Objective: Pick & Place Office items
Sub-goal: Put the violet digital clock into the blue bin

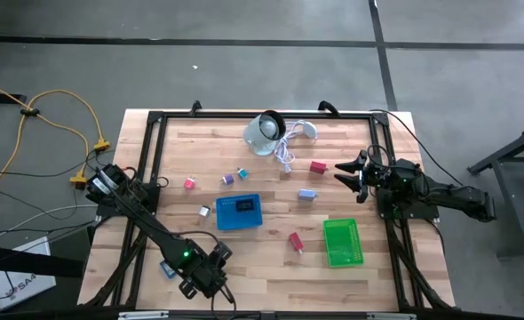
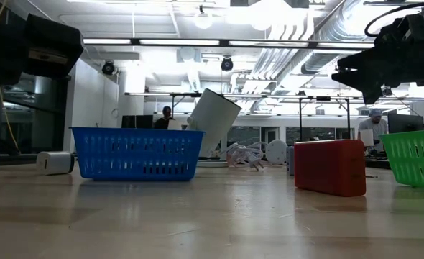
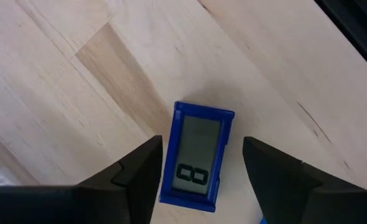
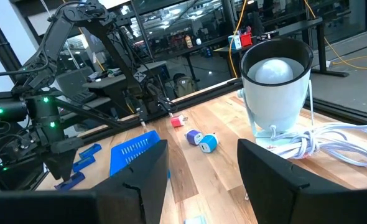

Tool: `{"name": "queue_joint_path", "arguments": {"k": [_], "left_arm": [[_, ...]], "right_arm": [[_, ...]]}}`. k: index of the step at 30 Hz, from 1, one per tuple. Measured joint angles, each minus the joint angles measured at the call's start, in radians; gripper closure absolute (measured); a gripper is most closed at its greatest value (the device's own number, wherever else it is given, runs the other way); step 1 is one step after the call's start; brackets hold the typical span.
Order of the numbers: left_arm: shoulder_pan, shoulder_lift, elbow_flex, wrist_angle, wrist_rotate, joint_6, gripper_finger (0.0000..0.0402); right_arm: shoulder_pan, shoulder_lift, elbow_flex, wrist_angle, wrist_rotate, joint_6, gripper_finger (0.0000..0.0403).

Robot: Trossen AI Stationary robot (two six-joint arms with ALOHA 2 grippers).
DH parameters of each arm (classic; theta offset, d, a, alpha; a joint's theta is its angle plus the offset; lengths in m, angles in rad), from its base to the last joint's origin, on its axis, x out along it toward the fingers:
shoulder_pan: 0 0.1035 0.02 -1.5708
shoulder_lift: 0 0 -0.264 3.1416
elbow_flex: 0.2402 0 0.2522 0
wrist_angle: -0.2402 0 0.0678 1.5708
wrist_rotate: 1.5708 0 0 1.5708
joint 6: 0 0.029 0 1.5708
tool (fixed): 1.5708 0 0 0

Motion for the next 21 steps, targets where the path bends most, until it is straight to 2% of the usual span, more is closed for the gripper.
{"name": "queue_joint_path", "arguments": {"k": [4,21], "left_arm": [[0.0,0.0,-0.005,0.002,-0.002,0.001,0.0166],[0.003,-0.001,-0.057,0.007,-0.029,-0.038,0.0164]], "right_arm": [[0.0,0.0,0.0,0.0,0.0,0.0,0.0224],[0.0,0.0,0.0,0.0,0.0,0.0,0.0224]]}}
